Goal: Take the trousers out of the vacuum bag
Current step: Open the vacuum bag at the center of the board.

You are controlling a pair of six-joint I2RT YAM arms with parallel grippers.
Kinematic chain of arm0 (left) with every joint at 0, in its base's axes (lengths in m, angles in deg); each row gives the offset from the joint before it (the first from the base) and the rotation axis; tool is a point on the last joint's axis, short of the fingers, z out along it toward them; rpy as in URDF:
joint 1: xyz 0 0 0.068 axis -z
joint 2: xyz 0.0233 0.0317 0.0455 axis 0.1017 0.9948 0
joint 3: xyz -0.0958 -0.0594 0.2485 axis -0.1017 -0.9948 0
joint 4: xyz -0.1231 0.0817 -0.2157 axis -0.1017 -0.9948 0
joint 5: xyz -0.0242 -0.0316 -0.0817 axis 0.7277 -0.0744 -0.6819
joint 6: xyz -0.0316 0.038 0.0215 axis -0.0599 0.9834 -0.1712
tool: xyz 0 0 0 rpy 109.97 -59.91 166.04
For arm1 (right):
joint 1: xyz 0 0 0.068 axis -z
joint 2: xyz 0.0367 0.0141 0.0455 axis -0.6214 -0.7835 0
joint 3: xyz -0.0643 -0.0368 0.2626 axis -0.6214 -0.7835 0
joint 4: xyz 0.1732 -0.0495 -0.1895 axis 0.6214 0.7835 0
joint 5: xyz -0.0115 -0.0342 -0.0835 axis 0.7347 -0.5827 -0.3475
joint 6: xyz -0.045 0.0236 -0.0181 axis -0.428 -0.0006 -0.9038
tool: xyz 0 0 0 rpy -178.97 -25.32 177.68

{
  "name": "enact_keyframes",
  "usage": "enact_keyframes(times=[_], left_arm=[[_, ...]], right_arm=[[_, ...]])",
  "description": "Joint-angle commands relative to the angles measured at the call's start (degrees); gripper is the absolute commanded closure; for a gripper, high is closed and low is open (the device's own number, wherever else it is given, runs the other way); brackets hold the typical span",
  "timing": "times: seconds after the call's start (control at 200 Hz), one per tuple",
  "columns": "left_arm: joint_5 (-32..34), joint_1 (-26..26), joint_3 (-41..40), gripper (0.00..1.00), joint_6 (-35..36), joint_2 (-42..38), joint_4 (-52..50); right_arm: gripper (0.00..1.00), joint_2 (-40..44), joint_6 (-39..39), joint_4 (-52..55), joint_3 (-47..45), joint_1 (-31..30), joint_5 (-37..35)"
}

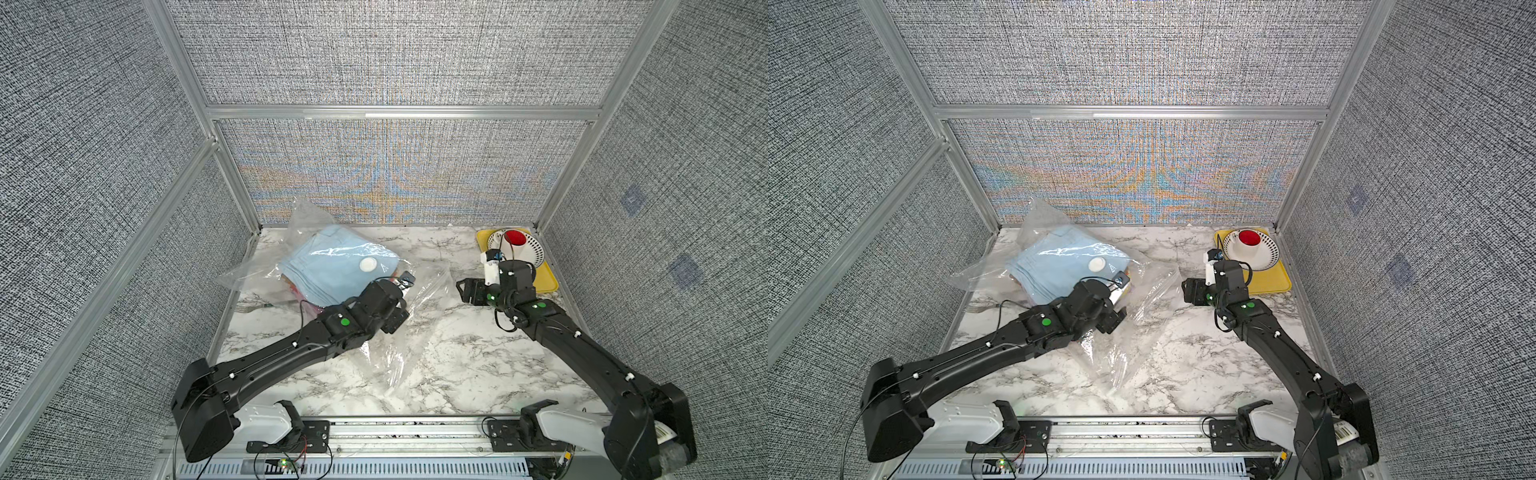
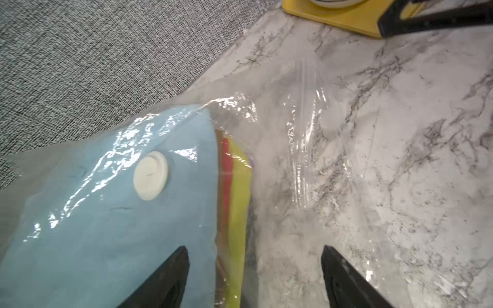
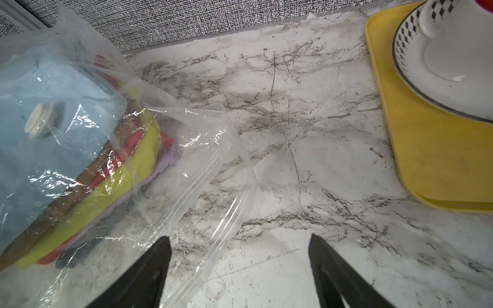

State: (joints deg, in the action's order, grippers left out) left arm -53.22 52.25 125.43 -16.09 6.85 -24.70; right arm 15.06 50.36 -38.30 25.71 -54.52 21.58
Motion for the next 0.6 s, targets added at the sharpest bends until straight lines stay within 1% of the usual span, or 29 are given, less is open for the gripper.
enact_keyframes(times=[0.0, 0.1, 0.265, 0.365, 0.39, 0.476, 0.591], left_arm=[[5.76, 4.11, 1.63, 0.19, -3.66, 3.45, -2.79], [8.05, 7.20, 3.21, 0.19, -5.47, 7.49, -4.55], [8.71, 10.33, 5.75, 0.19, -9.68, 12.03, -7.73], [10.30, 12.48, 7.52, 0.19, -12.64, 14.37, -10.87], [10.77, 12.99, 7.90, 0.19, -13.32, 15.04, -11.80], [11.80, 14.04, 8.48, 0.19, -15.86, 16.35, -14.34], [10.89, 14.92, 7.55, 0.19, -18.21, 16.34, -15.42]], right_arm=[[0.16, -0.02, 0.68, -1.13, -0.22, 0.19, 0.21], [0.16, 0.13, 0.69, -0.95, -0.35, 0.57, 0.03], [0.16, 0.87, 0.58, -0.45, -0.91, 1.53, -0.07], [0.16, 1.52, 0.76, -0.62, -0.91, 2.28, 0.14], [0.16, 1.64, 0.76, -0.65, -2.76, 2.46, 0.31], [0.16, 1.75, 0.85, -0.80, -3.45, 2.95, 0.92], [0.16, 1.45, 1.18, -1.56, -4.12, 3.07, 2.83]])
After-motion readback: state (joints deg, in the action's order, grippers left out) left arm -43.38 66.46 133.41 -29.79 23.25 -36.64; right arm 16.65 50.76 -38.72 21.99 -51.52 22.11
